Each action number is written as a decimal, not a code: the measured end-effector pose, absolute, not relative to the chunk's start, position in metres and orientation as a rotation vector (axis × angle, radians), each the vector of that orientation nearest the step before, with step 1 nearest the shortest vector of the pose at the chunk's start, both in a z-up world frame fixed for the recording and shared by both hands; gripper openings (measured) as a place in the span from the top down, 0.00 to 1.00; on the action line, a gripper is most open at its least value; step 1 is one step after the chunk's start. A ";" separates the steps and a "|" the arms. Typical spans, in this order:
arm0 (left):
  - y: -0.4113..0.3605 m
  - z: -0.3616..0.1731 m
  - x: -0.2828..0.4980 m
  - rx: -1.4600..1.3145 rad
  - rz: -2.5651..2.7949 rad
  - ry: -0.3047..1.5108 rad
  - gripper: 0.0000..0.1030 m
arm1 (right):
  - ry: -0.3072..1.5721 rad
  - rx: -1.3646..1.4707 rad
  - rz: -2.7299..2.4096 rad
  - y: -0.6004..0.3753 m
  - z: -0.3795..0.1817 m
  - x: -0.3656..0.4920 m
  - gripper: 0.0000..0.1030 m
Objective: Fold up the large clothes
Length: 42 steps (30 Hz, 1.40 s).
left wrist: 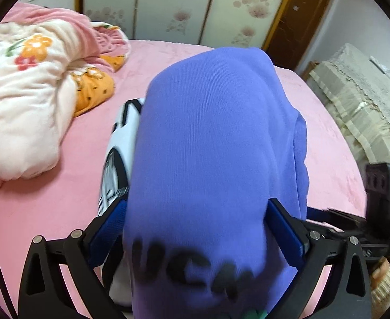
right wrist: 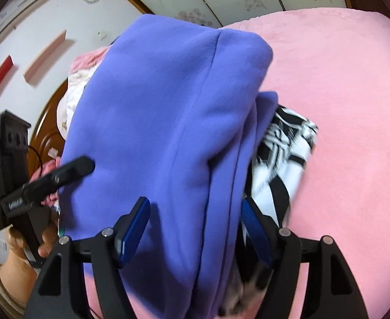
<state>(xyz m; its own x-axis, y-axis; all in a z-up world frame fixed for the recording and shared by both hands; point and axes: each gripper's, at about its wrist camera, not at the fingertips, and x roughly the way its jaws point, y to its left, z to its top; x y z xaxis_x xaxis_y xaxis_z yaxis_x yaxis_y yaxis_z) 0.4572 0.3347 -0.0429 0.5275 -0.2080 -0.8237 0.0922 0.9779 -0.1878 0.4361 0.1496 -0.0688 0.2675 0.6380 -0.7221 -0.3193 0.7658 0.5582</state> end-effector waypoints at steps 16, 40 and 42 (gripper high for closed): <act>0.261 0.021 0.248 -0.228 -0.189 1.088 0.02 | 1.166 0.398 0.688 0.041 0.015 0.258 0.31; 0.044 0.040 -0.030 -0.150 -0.186 1.103 0.02 | 1.148 0.207 0.536 -0.149 0.065 0.001 0.31; 0.036 0.027 -0.040 -0.134 -0.155 1.107 0.02 | 1.147 0.182 0.500 -0.154 0.059 -0.010 0.31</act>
<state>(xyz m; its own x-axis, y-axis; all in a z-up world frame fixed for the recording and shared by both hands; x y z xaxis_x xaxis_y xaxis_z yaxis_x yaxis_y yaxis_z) -0.0399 0.0358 0.0272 0.4384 -0.1910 -0.8782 0.0581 0.9811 -0.1844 -0.0098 -0.1544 0.0587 0.3160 0.4681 -0.8252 -0.2862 0.8763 0.3875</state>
